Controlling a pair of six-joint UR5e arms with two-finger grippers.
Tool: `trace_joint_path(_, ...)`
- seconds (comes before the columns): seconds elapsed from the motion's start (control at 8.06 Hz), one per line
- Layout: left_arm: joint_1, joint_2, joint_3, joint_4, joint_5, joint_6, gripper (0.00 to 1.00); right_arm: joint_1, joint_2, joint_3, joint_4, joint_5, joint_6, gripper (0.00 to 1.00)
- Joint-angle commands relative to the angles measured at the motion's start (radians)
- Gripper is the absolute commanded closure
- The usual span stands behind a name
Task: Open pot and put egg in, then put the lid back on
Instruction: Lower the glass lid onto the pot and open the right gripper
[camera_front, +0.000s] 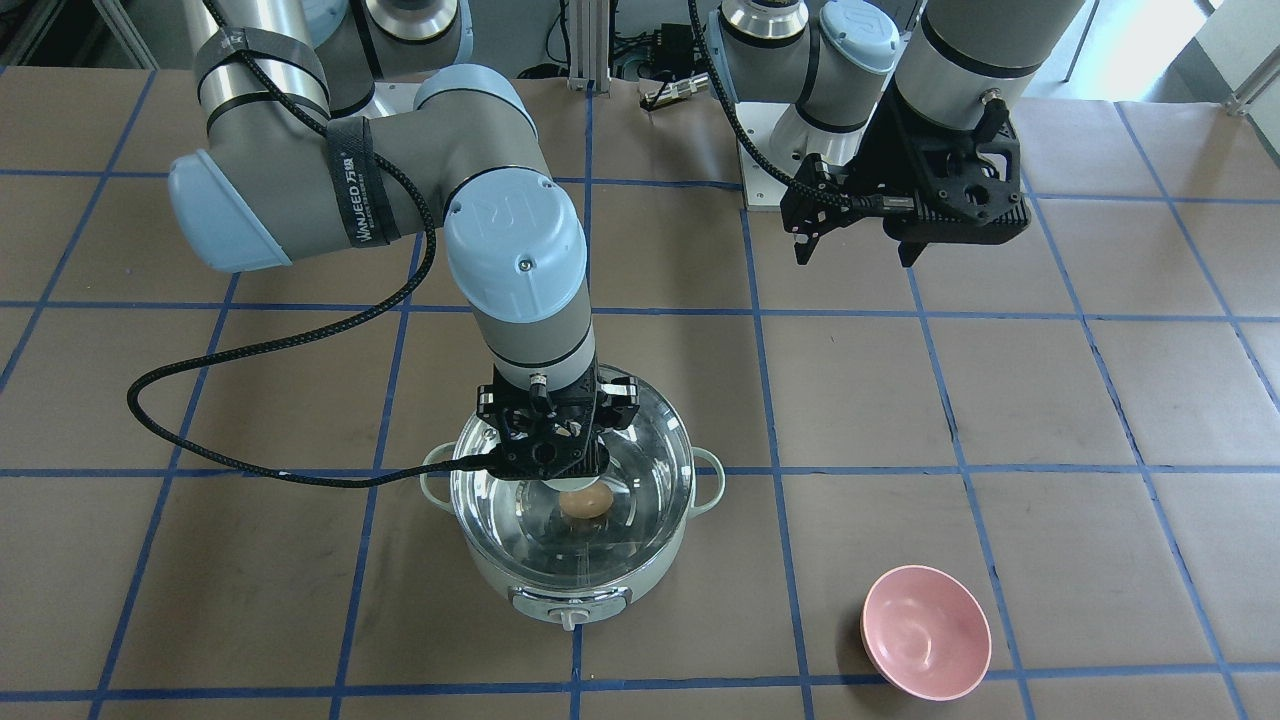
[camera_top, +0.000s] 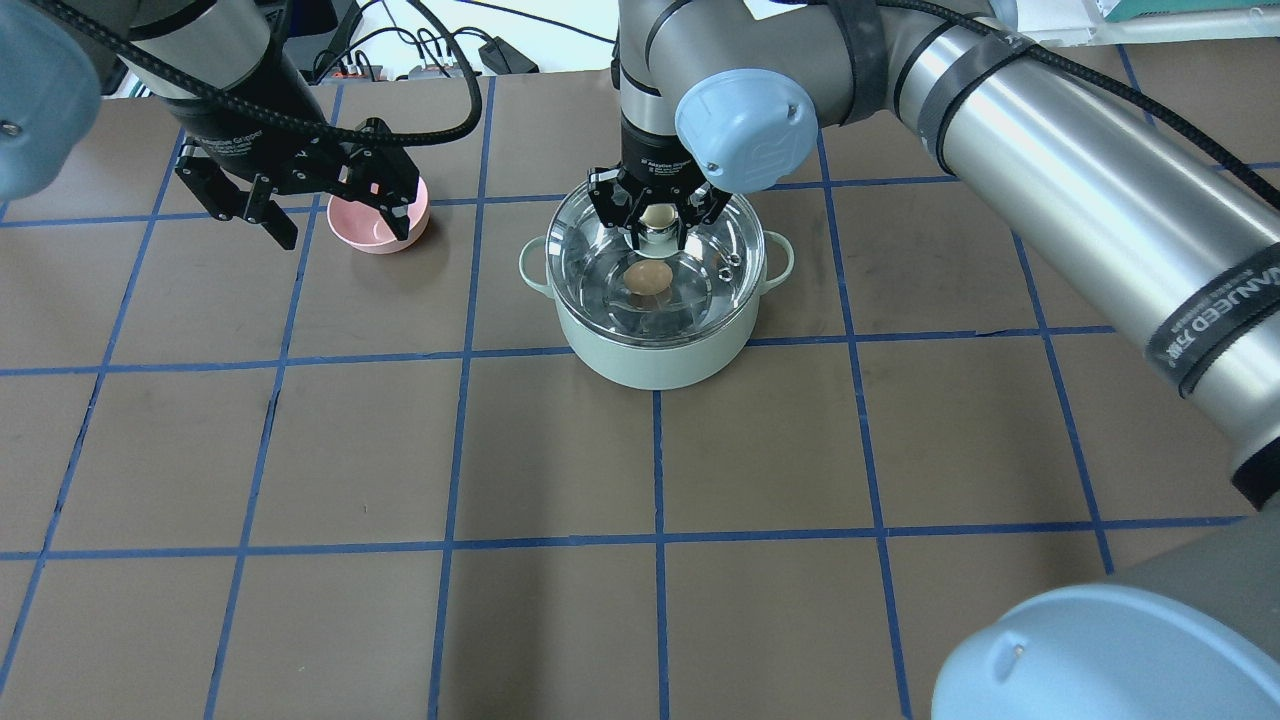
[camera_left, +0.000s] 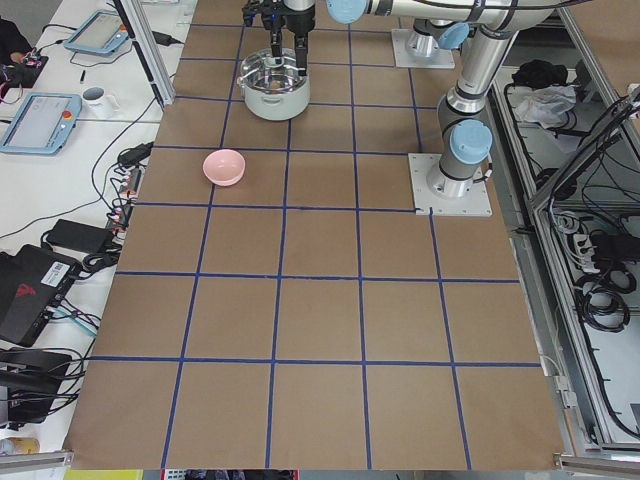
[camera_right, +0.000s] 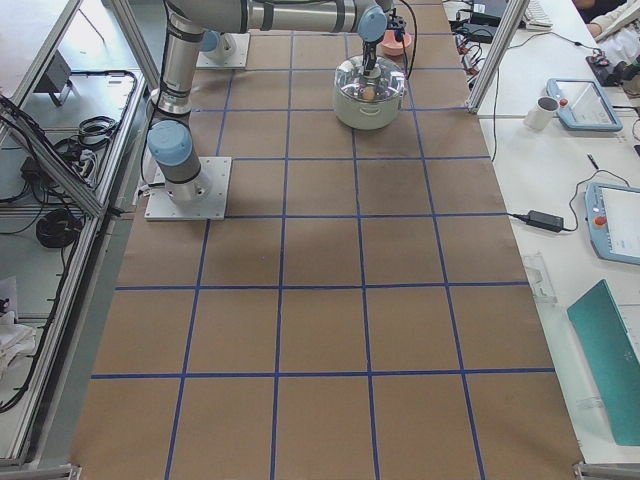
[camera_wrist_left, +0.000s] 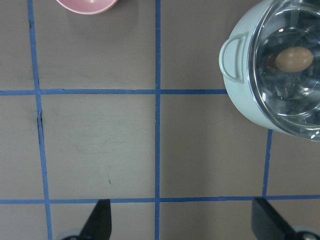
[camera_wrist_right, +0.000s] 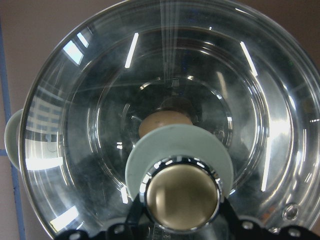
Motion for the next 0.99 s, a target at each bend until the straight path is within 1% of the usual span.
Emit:
trace_joint_path(0.0, 0.001, 0.000, -0.003, 0.001, 0.001, -0.001, 0.00, 0.000, 0.009, 0.000, -0.001, 0.000, -0.002, 1.00)
trace_joint_path(0.62, 0.001, 0.002, -0.003, 0.001, 0.001, -0.002, 0.00, 0.000, 0.012, 0.001, -0.015, 0.000, -0.008, 1.00)
trace_joint_path(0.74, 0.001, 0.003, -0.003, 0.001, -0.001, -0.002, 0.00, -0.001, 0.008, 0.001, -0.015, 0.000, -0.008, 0.70)
trace_joint_path(0.87, 0.001, 0.003, -0.003, 0.001, -0.001, -0.004, 0.00, -0.001, 0.006, 0.001, -0.015, 0.000, -0.002, 0.11)
